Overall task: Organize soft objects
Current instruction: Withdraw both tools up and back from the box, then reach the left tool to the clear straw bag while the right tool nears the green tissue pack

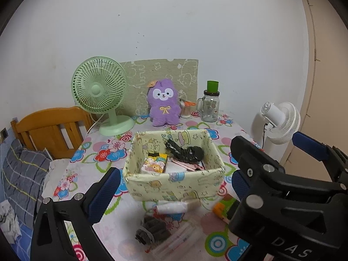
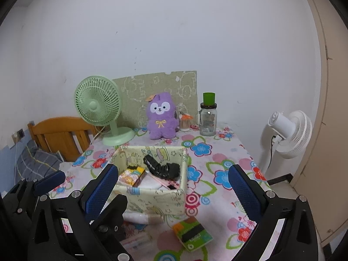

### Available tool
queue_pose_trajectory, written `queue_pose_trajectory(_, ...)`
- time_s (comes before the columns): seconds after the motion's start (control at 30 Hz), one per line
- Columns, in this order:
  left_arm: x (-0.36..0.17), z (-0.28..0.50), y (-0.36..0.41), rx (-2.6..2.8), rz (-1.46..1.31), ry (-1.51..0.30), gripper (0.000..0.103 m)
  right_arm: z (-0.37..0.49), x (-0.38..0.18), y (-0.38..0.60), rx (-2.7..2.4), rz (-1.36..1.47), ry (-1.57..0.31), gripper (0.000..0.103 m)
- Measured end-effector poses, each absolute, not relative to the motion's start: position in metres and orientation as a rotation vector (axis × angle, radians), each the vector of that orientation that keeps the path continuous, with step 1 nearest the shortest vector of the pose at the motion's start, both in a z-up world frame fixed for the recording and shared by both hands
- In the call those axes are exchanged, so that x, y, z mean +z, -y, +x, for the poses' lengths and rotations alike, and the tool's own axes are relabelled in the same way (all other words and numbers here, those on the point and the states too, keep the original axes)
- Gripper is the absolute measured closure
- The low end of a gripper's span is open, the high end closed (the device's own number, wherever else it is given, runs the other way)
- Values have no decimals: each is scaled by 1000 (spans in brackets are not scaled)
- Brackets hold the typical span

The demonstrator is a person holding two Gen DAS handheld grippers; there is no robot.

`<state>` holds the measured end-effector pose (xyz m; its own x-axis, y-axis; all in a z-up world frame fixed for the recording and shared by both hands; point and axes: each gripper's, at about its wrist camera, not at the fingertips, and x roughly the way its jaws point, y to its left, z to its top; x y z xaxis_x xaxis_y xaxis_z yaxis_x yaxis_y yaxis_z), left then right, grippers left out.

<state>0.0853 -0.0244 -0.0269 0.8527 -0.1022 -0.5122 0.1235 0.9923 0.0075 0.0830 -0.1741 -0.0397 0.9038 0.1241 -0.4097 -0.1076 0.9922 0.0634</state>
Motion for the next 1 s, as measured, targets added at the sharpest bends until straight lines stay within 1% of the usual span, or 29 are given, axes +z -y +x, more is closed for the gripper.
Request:
queue_pose_trajectory(0.33,-51,65,31,-123,30,-552,0,65,-62,179,136,15,-443,1)
queue_pose_trajectory(0.63,-86,62,32,-114,40,-601,1,55,-95,173,171,-26,-452,1)
queue_pose_trajectory(1.0,-121,59,34,-121,46,-637,1,55,-133,171,175,-27,-511,1)
